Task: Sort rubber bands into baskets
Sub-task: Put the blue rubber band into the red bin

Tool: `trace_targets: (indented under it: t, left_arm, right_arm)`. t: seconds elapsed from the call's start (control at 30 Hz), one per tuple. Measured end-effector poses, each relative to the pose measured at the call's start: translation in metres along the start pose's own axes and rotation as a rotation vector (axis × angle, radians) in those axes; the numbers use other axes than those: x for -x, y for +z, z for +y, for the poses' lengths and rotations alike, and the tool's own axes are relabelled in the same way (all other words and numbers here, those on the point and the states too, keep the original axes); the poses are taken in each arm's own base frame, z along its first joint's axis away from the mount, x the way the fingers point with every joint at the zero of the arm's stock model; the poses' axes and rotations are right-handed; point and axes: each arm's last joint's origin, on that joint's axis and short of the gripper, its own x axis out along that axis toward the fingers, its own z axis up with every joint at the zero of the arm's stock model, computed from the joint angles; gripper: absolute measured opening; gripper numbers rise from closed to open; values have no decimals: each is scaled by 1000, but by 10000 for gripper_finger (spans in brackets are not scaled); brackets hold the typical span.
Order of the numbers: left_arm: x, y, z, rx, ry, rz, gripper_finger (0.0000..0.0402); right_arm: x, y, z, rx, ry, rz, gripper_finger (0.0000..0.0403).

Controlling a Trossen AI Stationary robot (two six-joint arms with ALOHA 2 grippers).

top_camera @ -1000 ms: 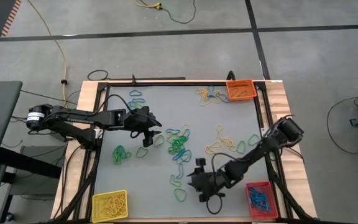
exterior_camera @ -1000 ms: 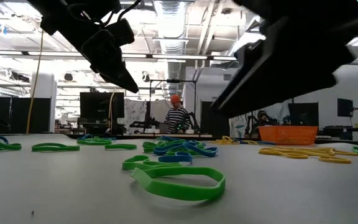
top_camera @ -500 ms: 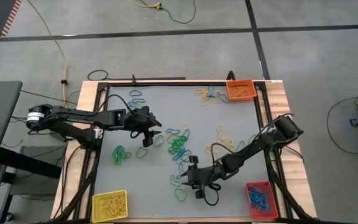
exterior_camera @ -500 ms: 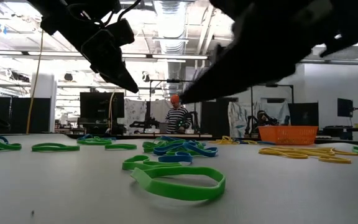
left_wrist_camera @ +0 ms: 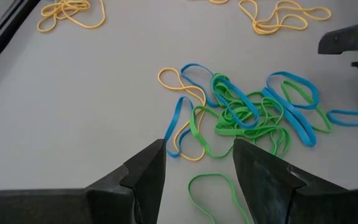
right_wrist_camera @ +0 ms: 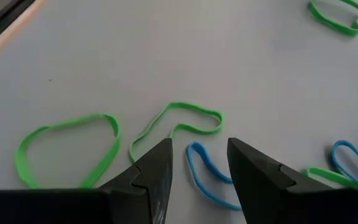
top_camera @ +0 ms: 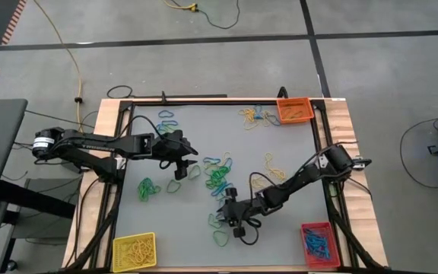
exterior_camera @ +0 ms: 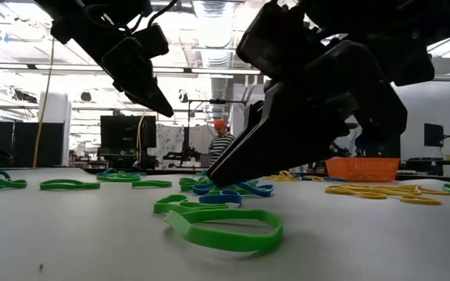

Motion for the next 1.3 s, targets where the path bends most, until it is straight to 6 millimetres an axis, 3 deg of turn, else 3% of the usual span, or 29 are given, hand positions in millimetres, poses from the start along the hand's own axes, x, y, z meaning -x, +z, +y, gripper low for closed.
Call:
trace_targets:
  t: [0.37,0.47,0.67,0.87,1.03,1.3]
  left_arm:
    - [0,0,0,0,0,-3,178]
    - [0,0,0,0,0,0,178]
    - [0,0,0,0,0,0,178]
    - [0,0,0,0,0,0,178]
    - [0,0,0,0,0,-1,178]
    - [0,0,0,0,0,-1,178]
  right_arm:
    - [-11,-15,-5,-27,20,73,173]
    - [-11,-15,-8,-26,15,83,141]
    - [-10,-14,-8,20,17,83,25]
    - [-5,-11,-5,24,23,89,28]
    - [18,0,9,61,19,115,23]
    - [86,16,46,89,20,209,23]
